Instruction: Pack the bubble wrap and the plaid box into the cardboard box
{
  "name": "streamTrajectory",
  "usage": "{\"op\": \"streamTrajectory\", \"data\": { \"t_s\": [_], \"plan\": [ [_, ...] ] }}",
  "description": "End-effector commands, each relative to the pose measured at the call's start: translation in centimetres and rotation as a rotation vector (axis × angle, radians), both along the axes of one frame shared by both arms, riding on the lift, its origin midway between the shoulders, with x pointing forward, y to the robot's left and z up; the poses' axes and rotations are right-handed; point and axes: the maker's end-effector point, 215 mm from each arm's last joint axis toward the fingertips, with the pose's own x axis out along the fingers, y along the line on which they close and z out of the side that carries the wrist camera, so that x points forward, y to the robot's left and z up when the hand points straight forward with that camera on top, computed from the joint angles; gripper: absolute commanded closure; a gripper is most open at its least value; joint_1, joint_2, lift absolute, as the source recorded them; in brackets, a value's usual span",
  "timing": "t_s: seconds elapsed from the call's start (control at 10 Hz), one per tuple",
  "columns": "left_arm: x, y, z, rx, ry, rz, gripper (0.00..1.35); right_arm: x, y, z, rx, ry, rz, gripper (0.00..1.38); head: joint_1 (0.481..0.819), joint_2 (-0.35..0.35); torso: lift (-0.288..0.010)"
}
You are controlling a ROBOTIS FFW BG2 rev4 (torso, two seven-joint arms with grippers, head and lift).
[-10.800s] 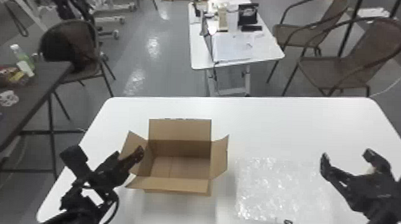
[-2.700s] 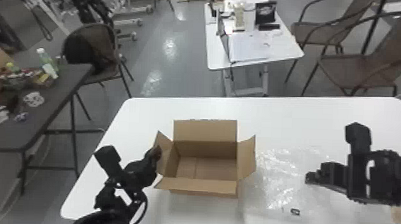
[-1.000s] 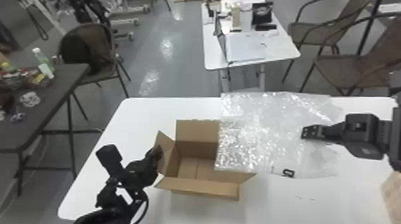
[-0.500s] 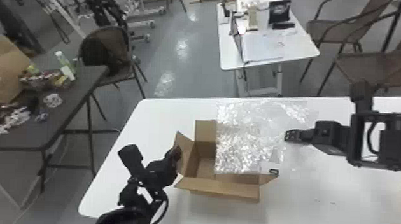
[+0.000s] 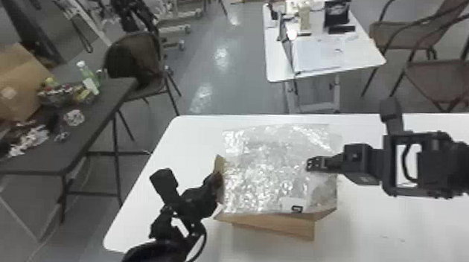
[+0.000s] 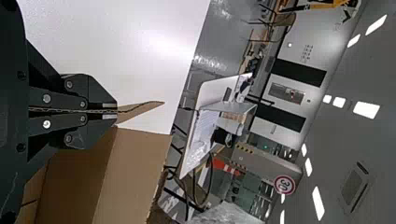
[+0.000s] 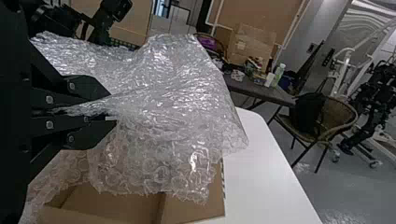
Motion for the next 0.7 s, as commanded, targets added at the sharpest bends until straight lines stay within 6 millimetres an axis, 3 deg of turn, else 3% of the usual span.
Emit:
{"op": "streamTrajectory", "data": {
  "t_s": [0.0,0.5,0.6],
  "plan": [
    [0.3,-0.3,0.1,0.004,-0.001,-0.009,1.19,-2.1,2.3,-0.3,0.04,0.063,0.048,1.28,0.695,0.35,-0.018],
    [0.0,-0.1,0.1,-0.002,-0.007,0.001,1.19,-1.5,0.6,-6.3,-0.062,0.137,-0.064,1.23,0.695,0.35,-0.018],
    [0.0,-0.1,0.1,-0.002,-0.007,0.001,1.19,-1.4,0.3,-7.0,-0.066,0.147,-0.077,0.74,0.695,0.35,-0.018]
  ]
}}
